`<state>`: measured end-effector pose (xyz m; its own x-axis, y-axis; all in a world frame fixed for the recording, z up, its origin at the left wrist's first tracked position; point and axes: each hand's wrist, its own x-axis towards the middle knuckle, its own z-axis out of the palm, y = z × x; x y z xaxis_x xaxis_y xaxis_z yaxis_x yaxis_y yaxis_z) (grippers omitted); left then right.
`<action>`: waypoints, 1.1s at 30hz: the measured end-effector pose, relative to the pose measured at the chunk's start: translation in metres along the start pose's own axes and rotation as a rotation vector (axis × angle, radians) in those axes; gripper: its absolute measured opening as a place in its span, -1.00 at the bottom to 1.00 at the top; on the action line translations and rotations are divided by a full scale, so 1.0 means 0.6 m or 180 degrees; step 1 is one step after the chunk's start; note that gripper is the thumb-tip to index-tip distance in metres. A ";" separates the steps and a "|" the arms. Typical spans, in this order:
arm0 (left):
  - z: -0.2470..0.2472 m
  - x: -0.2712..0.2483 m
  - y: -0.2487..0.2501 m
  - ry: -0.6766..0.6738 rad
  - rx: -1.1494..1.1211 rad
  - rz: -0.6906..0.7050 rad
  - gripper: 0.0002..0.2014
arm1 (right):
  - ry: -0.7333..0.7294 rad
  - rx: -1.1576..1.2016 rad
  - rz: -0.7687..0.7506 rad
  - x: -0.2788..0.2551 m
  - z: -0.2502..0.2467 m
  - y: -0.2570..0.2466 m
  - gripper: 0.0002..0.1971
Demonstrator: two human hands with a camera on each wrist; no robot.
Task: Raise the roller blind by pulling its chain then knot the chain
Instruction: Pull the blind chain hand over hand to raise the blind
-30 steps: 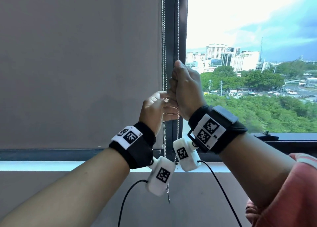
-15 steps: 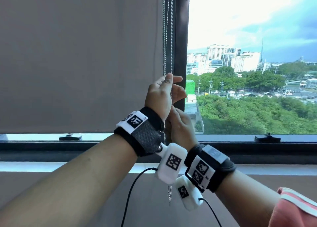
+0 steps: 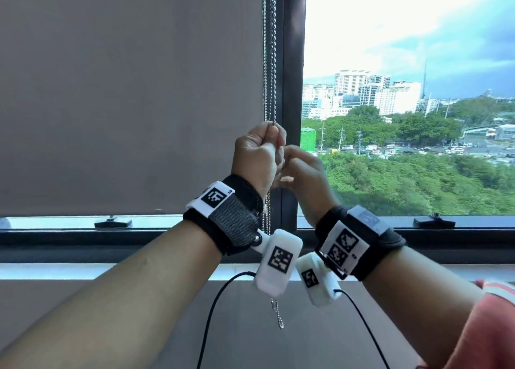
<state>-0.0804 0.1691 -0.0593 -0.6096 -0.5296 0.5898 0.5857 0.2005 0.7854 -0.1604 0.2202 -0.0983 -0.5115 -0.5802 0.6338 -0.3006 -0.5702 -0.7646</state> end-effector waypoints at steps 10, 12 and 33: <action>0.003 -0.035 -0.035 -0.0049 -0.0157 -0.0257 -0.63 | 0.0218 0.0134 -0.0166 0.052 0.045 -0.106 -0.68; -0.004 -0.039 -0.039 -0.0076 -0.0176 -0.0310 -0.63 | 0.0186 0.0220 0.0021 0.054 0.052 -0.112 -0.66; -0.034 -0.060 -0.046 -0.0354 0.0245 -0.0306 -0.83 | 0.0287 0.0739 0.0182 0.024 0.059 -0.081 -0.54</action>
<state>-0.0640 0.1654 -0.1061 -0.7189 -0.4557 0.5249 0.4816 0.2181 0.8488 -0.1247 0.2191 -0.0477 -0.5951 -0.5671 0.5694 -0.0815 -0.6623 -0.7448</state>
